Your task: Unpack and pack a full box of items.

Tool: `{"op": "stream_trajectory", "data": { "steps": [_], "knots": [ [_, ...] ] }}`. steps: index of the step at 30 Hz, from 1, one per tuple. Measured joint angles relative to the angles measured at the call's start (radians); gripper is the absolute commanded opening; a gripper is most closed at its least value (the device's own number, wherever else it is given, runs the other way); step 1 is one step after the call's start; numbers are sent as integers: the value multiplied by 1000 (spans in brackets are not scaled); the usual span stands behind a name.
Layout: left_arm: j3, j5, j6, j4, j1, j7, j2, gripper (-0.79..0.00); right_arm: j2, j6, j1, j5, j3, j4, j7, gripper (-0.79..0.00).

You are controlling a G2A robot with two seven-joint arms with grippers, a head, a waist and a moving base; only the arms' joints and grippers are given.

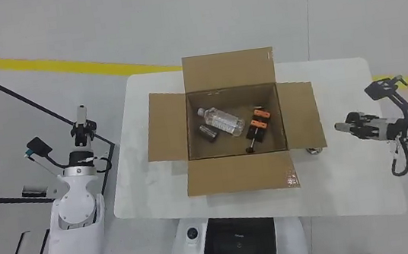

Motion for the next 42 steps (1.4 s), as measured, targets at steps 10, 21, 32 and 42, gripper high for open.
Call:
{"op": "stream_trajectory", "data": {
  "steps": [10, 21, 32, 42],
  "knots": [
    [0, 0, 0, 0, 0, 0, 0, 0, -5, 194, 101, -83, -154, -6, 63, -671],
    [0, 0, 0, 0, 0, 0, 0, 0, -37, 623, 388, -638, -606, 168, 215, -403],
    [0, 0, 0, 0, 0, 0, 0, 0, -45, 627, 372, -651, -601, 206, 185, -351],
    [0, 0, 0, 0, 0, 0, 0, 0, -68, 565, 391, -636, -688, 357, 101, -489]
  ]
}}
